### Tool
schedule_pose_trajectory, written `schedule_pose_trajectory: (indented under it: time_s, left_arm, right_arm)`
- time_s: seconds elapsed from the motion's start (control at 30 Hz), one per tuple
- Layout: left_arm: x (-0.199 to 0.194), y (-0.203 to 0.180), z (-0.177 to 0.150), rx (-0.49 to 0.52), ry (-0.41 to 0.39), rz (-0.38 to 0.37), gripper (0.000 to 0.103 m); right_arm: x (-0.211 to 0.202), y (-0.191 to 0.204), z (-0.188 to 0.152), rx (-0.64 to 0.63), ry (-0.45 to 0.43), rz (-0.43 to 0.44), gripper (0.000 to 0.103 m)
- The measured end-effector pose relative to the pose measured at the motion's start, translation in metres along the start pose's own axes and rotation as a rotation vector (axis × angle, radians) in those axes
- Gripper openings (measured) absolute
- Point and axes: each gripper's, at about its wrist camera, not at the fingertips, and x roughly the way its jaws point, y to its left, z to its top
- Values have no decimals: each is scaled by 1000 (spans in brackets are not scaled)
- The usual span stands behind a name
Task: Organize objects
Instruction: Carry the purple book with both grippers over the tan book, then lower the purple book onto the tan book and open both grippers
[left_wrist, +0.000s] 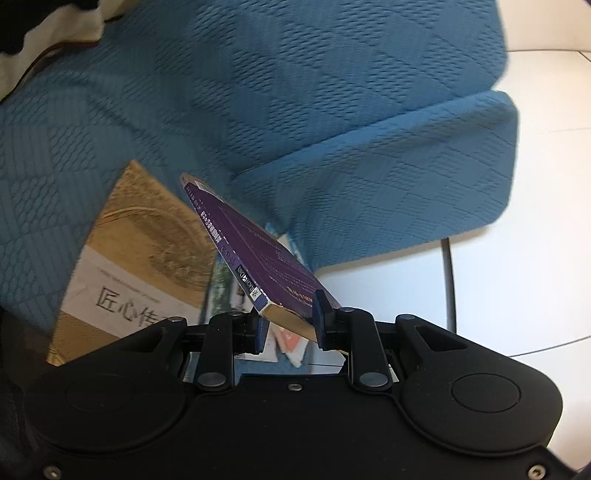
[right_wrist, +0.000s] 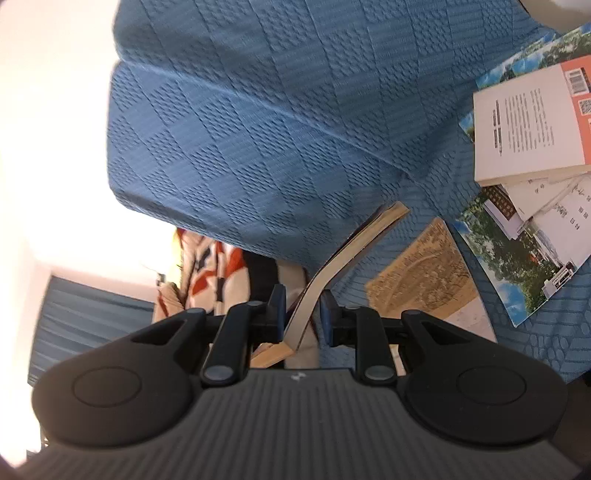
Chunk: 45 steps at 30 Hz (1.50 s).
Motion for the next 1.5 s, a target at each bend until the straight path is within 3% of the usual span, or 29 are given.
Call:
schedule_pose_trajectory:
  time_s: [0.4, 0.83, 1.0, 1.3, 1.37, 1.43, 1.5]
  left_arm:
    - [29, 53, 18, -23, 76, 67, 24]
    - [44, 73, -1, -4, 146, 129, 29]
    - [55, 83, -10, -9, 183, 188, 33]
    - [79, 113, -24, -38, 222, 308, 37]
    - [83, 120, -27, -63, 252, 343, 33]
    - [86, 119, -30, -32, 265, 391, 34]
    - [84, 113, -34, -6, 260, 378, 37]
  right_arm:
    - [45, -32, -12, -5, 55, -89, 24]
    - [49, -54, -23, 15, 111, -188, 24]
    - [49, -71, -31, 32, 118, -218, 24]
    - [65, -96, -48, -90, 154, -302, 25]
    - [67, -103, -50, -85, 159, -327, 23]
    - [68, -106, -51, -75, 175, -338, 23]
    - [67, -105, -52, -90, 184, -347, 24]
